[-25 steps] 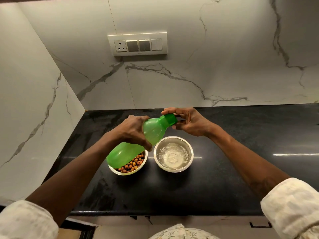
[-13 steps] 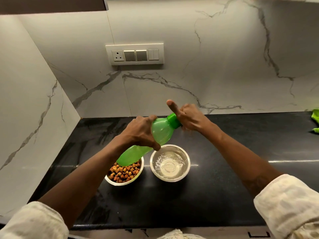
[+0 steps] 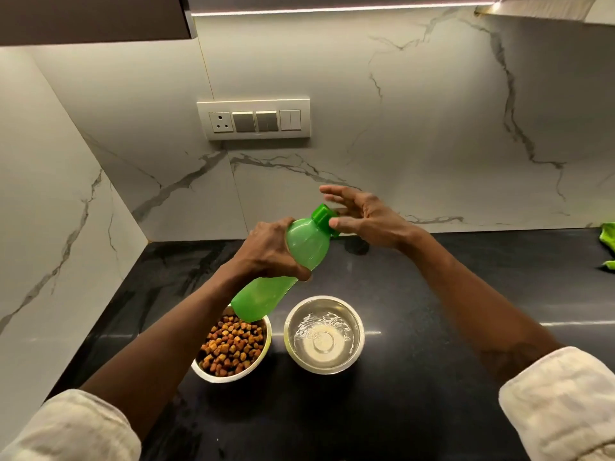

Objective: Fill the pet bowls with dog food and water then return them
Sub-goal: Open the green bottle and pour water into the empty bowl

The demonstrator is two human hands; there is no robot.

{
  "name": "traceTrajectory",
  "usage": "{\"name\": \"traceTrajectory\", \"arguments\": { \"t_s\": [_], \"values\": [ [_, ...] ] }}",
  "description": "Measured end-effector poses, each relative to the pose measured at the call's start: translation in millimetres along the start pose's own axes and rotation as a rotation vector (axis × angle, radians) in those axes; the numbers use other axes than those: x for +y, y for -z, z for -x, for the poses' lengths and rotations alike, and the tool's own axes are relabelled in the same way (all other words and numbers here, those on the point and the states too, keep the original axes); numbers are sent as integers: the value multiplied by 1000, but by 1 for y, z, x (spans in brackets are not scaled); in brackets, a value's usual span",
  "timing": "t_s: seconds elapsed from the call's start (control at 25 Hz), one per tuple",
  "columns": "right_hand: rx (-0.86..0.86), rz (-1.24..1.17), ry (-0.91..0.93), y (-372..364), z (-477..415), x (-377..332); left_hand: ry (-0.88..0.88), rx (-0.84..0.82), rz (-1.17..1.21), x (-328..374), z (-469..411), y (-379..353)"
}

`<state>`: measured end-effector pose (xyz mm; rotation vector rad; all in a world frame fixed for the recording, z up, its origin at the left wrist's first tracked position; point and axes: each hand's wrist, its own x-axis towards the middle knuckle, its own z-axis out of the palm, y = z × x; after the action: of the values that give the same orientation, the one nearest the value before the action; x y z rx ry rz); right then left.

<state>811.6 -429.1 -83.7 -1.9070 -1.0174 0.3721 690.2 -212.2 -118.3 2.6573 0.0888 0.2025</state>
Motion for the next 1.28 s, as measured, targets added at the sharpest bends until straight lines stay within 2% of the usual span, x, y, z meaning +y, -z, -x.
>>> {"name": "traceTrajectory", "arguments": {
  "t_s": [0.04, 0.12, 0.16, 0.2, 0.28, 0.32, 0.36, 0.4, 0.48, 0.52, 0.6, 0.68, 0.72, 0.76, 0.92, 1.0, 1.12, 1.28],
  "values": [
    [7, 26, 10, 1, -2, 1, -7, 2, -10, 0, -3, -2],
    [263, 240, -56, -2, -9, 5, -22, 18, -3, 3, -9, -8],
    [336, 285, -92, 0, -12, 4, -21, 34, 8, 5, -13, -11],
    [339, 239, -106, 5, -19, 12, -15, 49, 20, 7, -18, -13],
    [79, -12, -70, 15, -20, 13, -1, 65, 44, 7, -29, -17],
    [-41, -24, -32, 20, -20, 11, 3, 67, 52, 7, -34, -19],
    [-86, 8, 10, 24, -23, 17, 3, 64, 59, 7, -40, -23],
    [-29, 114, 2, 24, -24, 16, -5, 61, 64, 9, -45, -27],
    [309, 298, -54, 23, -30, 20, -21, 77, 84, 16, -58, -37],
    [406, 355, -70, 26, -34, 21, -23, 93, 102, 21, -66, -40],
    [310, 287, -56, 36, -40, 22, -12, 114, 146, 28, -85, -45],
    [53, 171, -57, 52, -42, 24, 2, 119, 191, 33, -104, -50],
    [-15, 190, -37, 60, -43, 27, 5, 115, 209, 33, -112, -54],
    [-6, 239, -21, 66, -46, 33, 10, 112, 217, 34, -120, -60],
    [498, 423, -144, 76, -63, 56, 59, 137, 243, 41, -150, -85],
    [606, 514, -200, 74, -72, 65, 69, 128, 239, 46, -162, -97],
    [582, 562, -207, 79, -81, 78, 94, 153, 233, 50, -178, -112],
    [374, 436, -170, 93, -87, 93, 146, 162, 281, 45, -201, -126]
  ]
}}
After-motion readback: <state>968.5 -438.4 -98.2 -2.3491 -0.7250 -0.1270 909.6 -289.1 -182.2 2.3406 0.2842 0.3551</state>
